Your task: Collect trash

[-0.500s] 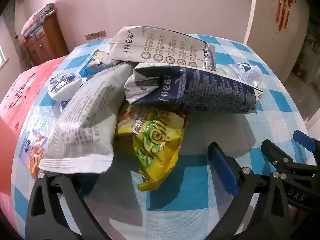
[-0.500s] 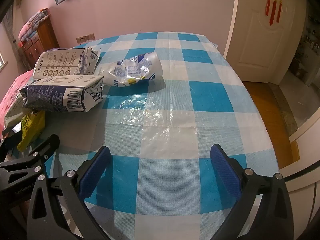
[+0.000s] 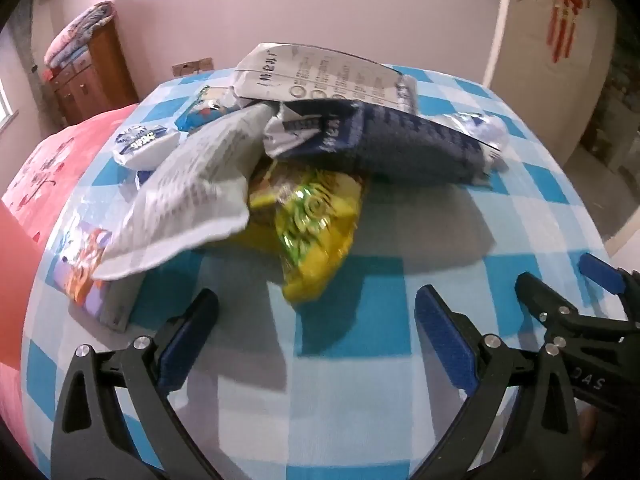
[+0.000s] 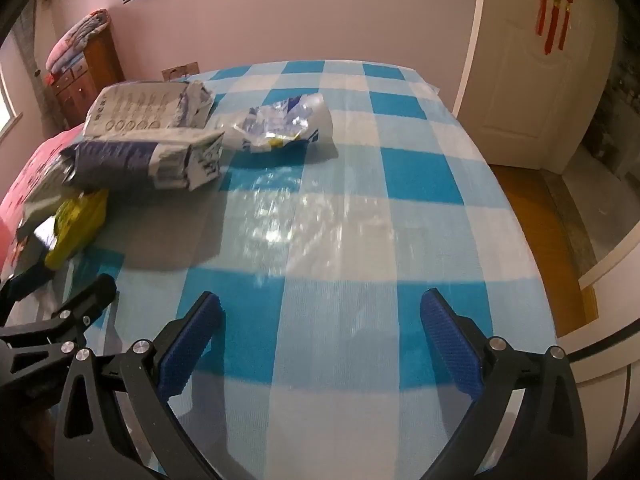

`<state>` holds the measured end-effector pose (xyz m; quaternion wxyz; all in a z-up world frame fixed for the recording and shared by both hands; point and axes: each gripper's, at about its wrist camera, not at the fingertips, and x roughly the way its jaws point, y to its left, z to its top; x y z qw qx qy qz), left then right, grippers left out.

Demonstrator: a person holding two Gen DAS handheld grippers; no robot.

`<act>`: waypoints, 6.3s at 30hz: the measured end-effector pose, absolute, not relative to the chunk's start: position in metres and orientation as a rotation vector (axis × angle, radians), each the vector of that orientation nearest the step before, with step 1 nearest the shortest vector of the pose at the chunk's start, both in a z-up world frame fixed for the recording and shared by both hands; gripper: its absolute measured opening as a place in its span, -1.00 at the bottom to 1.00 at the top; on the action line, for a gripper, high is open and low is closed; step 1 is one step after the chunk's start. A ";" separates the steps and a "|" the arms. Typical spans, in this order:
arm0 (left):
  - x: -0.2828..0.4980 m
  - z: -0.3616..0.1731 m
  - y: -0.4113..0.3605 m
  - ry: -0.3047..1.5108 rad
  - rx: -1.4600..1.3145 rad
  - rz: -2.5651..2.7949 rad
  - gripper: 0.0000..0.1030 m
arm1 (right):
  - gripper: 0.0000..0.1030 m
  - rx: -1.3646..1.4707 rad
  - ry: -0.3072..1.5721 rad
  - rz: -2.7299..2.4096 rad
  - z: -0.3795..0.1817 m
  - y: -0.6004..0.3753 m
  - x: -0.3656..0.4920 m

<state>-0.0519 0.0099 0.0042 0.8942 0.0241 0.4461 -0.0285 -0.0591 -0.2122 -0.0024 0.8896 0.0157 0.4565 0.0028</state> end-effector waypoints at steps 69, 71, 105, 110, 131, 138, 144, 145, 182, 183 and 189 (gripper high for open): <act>-0.176 0.106 0.117 0.625 0.031 0.035 0.92 | 0.92 -0.027 0.561 0.090 0.126 -0.122 -0.206; -0.173 0.103 0.118 0.638 0.026 0.035 0.92 | 0.92 -0.021 0.585 0.104 0.122 -0.123 -0.201; -0.076 0.046 0.169 0.862 -0.227 -0.026 0.92 | 0.61 0.247 0.847 0.291 0.041 -0.168 -0.099; -0.067 0.042 0.174 0.892 -0.305 -0.003 0.91 | 0.61 0.214 0.832 0.311 0.041 -0.163 -0.094; -0.023 0.034 0.199 0.945 -0.493 0.159 0.85 | 0.74 0.300 0.853 0.146 0.045 -0.230 -0.014; -0.018 0.024 0.187 1.000 -0.467 0.181 0.76 | 0.79 0.283 0.868 0.122 0.044 -0.235 0.018; -0.018 0.018 0.179 1.015 -0.406 0.196 0.76 | 0.81 0.230 0.889 0.126 0.040 -0.228 0.039; -0.017 0.017 0.177 1.019 -0.391 0.199 0.76 | 0.81 0.215 0.896 0.128 0.039 -0.226 0.042; -0.033 0.020 0.158 0.995 -0.261 0.018 0.42 | 0.78 0.106 0.944 0.120 0.013 -0.196 0.045; -0.035 0.020 0.157 0.996 -0.256 0.006 0.42 | 0.78 0.111 0.943 0.121 0.013 -0.196 0.041; -0.047 0.026 0.156 0.998 -0.210 -0.037 0.46 | 0.77 0.125 0.943 0.133 0.011 -0.197 0.012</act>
